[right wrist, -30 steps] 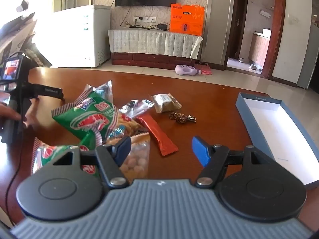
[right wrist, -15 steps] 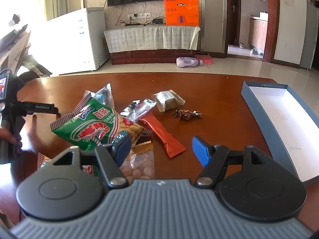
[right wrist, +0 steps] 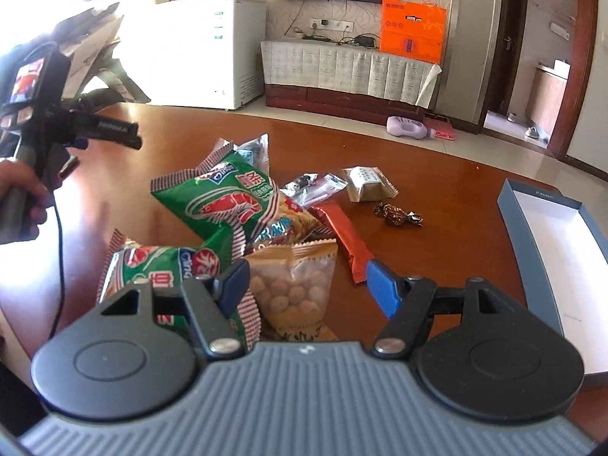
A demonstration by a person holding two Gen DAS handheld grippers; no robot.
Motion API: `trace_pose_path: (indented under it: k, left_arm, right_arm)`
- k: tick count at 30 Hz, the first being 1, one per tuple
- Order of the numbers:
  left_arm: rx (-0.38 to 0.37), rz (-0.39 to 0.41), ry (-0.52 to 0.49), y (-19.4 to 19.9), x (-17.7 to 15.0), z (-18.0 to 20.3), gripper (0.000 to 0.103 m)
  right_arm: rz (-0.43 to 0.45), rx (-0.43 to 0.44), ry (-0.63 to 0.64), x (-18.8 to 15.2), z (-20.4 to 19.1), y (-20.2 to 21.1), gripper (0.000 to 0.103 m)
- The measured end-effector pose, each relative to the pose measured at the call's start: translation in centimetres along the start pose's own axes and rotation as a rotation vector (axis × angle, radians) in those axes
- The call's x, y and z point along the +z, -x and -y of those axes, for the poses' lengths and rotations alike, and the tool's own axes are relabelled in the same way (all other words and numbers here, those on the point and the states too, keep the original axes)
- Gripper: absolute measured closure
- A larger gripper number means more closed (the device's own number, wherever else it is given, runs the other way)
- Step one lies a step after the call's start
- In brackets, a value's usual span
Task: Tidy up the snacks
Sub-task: 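Move left tool toward green shrimp-chip bag while right tool approaches clear peanut bag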
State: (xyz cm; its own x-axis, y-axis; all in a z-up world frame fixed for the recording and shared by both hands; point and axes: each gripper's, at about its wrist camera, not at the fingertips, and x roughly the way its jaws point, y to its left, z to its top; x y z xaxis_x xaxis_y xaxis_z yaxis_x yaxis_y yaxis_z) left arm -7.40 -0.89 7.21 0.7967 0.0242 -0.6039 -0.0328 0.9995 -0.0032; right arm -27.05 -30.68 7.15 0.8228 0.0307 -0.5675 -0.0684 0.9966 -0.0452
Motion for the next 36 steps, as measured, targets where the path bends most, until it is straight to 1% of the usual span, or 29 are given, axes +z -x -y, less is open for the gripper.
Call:
trace_pose_path:
  k: [4, 6, 8, 9, 11, 12, 15, 16, 18, 20, 22, 24, 27, 29, 31, 32, 34, 36]
  left_arm:
    - [-0.011, 0.012, 0.026, 2.2, -0.2, 1.0, 0.0]
    - [-0.009, 0.017, 0.055, 2.9, -0.1, 1.0, 0.0]
    - [0.006, 0.024, 0.07, 3.9, 0.1, 1.8, 0.0]
    - [0.013, 0.026, 0.075, 4.3, 0.1, 2.0, 0.0]
    - [0.019, 0.024, 0.095, 4.9, 0.0, 2.3, 0.0]
    - [0.022, 0.02, 0.107, 5.4, 0.1, 2.6, 0.0]
    - [0.043, 0.029, 0.117, 6.4, 0.1, 3.0, 0.0]
    - [0.051, 0.035, 0.116, 6.7, 0.1, 3.0, 0.0]
    - [0.057, 0.036, 0.114, 7.0, 0.0, 2.8, 0.0]
    - [0.061, 0.03, 0.107, 7.2, 0.0, 2.7, 0.0]
    - [0.064, 0.023, 0.1, 7.5, -0.2, 2.9, 0.0]
    - [0.057, 0.022, 0.105, 7.8, -0.3, 2.6, 0.0]
    - [0.052, 0.032, 0.114, 8.2, -0.3, 2.3, 0.0]
    - [0.058, 0.03, 0.111, 8.3, 0.0, 2.2, 0.0]
    - [0.058, 0.022, 0.102, 8.3, 0.1, 2.1, 0.0]
    - [0.052, 0.018, 0.098, 8.3, 0.1, 2.2, 0.0]
    - [0.037, 0.019, 0.091, 8.6, 0.2, 2.4, 0.0]
    - [0.026, 0.037, 0.08, 9.2, 0.2, 2.7, 0.0]
  right_arm:
    - [0.042, 0.04, -0.011, -0.1, 0.6, 1.5, 0.033]
    - [0.056, 0.082, -0.01, -0.3, 0.8, 2.3, 0.033]
    - [0.072, 0.156, 0.001, -0.6, 0.5, 3.3, 0.033]
    - [0.078, 0.204, 0.0, -0.8, 0.3, 3.7, 0.033]
    - [0.084, 0.348, -0.019, -0.9, -0.1, 4.3, 0.033]
    - [0.081, 0.422, -0.038, -0.9, -0.3, 4.5, 0.033]
    - [0.069, 0.599, -0.108, -0.7, -1.2, 4.2, 0.033]
    - [0.06, 0.649, -0.14, -0.6, -1.5, 4.0, 0.033]
    - [0.022, 0.714, -0.198, -0.5, -1.9, 3.0, 0.033]
    - [-0.025, 0.711, -0.225, -0.4, -2.6, 1.8, 0.033]
    - [-0.06, 0.665, -0.237, -0.4, -2.7, 0.6, 0.033]
    - [-0.063, 0.625, -0.256, -0.2, -2.3, 0.0, 0.034]
    - [-0.03, 0.532, -0.244, 0.1, -1.2, -0.1, 0.034]
    - [-0.014, 0.434, -0.207, 0.2, -0.7, 0.3, 0.034]
    - [-0.007, 0.338, -0.176, 0.1, -0.2, -0.2, 0.033]
    - [-0.004, 0.304, -0.164, 0.1, -0.1, -0.7, 0.033]
    - [0.024, 0.275, -0.16, 0.1, 0.4, -0.3, 0.033]
    - [0.097, 0.281, -0.155, 0.3, 0.5, 0.9, 0.033]
